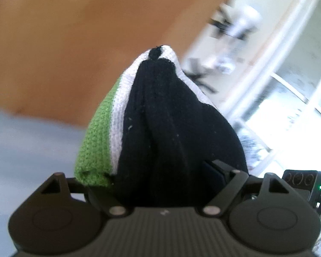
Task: Fold small clothes
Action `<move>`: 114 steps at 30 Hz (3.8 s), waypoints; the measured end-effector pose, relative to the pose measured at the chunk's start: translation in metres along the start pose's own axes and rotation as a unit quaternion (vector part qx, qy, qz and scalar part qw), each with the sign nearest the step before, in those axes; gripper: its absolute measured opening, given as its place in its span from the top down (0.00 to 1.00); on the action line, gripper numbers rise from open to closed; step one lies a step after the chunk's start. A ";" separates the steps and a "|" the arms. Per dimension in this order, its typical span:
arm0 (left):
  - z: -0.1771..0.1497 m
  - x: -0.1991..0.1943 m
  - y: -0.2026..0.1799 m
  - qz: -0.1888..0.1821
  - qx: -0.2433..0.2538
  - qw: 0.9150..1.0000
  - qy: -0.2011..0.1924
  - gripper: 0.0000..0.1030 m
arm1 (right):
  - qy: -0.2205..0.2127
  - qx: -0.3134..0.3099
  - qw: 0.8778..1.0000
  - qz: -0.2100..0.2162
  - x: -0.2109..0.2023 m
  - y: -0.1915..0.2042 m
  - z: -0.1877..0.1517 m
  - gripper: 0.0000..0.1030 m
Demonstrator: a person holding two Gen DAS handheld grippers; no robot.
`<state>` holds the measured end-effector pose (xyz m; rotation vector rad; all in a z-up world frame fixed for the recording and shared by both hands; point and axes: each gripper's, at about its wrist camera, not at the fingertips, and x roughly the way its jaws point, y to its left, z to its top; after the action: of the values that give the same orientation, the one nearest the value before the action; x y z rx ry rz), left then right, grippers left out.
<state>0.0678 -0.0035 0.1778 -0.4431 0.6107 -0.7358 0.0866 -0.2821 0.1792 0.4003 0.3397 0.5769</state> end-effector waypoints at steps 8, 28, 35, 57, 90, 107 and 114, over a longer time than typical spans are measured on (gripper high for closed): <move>0.062 0.188 -0.070 -0.024 0.005 0.999 0.029 0.19 | -0.021 0.060 0.992 -0.106 -0.010 -0.144 0.098 0.51; 0.012 0.157 -0.076 0.199 0.053 0.978 -0.026 0.01 | -0.059 -0.033 0.959 -0.275 -0.029 -0.115 0.021 0.13; -0.062 0.110 -0.088 0.325 0.128 0.937 -0.015 0.00 | -0.041 -0.028 0.963 -0.264 -0.072 -0.068 -0.065 0.07; -0.161 0.001 -0.109 0.317 0.145 0.937 0.036 0.00 | -0.019 0.065 0.956 -0.284 -0.131 0.016 -0.176 0.07; -0.174 -0.003 -0.089 0.337 0.148 0.927 0.078 0.00 | 0.024 0.064 0.945 -0.319 -0.119 0.025 -0.180 0.00; -0.162 -0.017 -0.120 0.367 0.192 0.908 0.058 0.00 | 0.010 0.042 0.943 -0.331 -0.125 0.036 -0.166 0.00; -0.156 -0.025 -0.129 0.359 0.179 0.914 0.056 0.00 | 0.012 0.045 0.943 -0.330 -0.126 0.039 -0.162 0.00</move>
<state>-0.1115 -0.0961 0.1446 0.1754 0.6697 -0.1524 -0.0979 -0.2825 0.0810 0.3410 0.4959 -0.0911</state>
